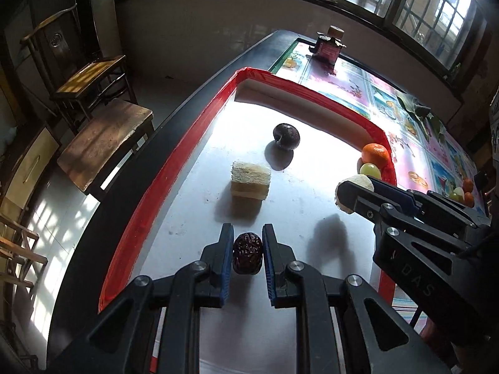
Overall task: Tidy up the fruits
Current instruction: 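Carry the cube and date into the red tray and open both tools, then withdraw both open tools from the tray back toward the fruit pile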
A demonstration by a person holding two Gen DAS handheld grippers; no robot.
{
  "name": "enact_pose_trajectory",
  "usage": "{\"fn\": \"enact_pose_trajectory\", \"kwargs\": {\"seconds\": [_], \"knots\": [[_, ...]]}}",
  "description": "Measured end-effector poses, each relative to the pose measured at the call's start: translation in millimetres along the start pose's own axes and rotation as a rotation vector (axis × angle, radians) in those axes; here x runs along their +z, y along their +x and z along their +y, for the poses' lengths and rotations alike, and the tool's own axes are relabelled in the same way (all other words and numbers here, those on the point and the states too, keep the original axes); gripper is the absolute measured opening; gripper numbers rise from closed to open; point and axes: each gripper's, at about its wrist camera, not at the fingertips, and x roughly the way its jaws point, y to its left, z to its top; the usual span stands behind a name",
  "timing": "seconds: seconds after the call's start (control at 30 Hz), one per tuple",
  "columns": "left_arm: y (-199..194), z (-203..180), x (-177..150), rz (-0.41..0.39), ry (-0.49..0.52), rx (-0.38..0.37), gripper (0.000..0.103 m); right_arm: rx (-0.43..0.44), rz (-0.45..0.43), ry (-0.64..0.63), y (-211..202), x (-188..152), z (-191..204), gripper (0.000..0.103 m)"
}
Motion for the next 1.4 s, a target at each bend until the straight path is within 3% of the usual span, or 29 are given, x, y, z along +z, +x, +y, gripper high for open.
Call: {"fn": "enact_pose_trajectory", "kwargs": {"seconds": [0.23, 0.3, 0.37, 0.67, 0.83, 1.0, 1.23, 1.4], "knots": [[8.2, 2.5, 1.9, 0.009, 0.005, 0.037, 0.018, -0.007, 0.024, -0.005, 18.8, 5.7, 1.4, 0.027], [8.8, 2.8, 2.6, 0.009, 0.001, 0.045, 0.025, -0.015, 0.026, -0.009, 20.0, 5.9, 1.5, 0.027], [8.1, 1.5, 2.3, 0.004, 0.003, 0.063, 0.045, -0.017, 0.025, -0.016, 18.7, 6.1, 2.3, 0.027], [-1.3, -4.5, 3.2, -0.009, 0.012, 0.152, 0.072, -0.026, 0.044, 0.021, 5.6, -0.3, -7.7, 0.029], [-13.3, -3.7, -1.1, -0.021, -0.019, 0.165, 0.079, -0.034, 0.029, 0.037, -12.2, -9.0, -11.5, 0.040], [-24.3, -9.8, -7.6, -0.030, -0.021, 0.180, 0.079, -0.031, 0.011, 0.061, -30.3, -18.6, -16.0, 0.053], [-43.0, -27.6, -23.4, -0.058, -0.019, 0.217, 0.079, -0.011, 0.000, 0.078, -57.7, -43.1, -17.9, 0.055], [-54.9, -54.6, -40.7, -0.071, -0.020, 0.164, 0.079, 0.006, -0.020, 0.101, -87.9, -68.9, -33.0, 0.058]]}}
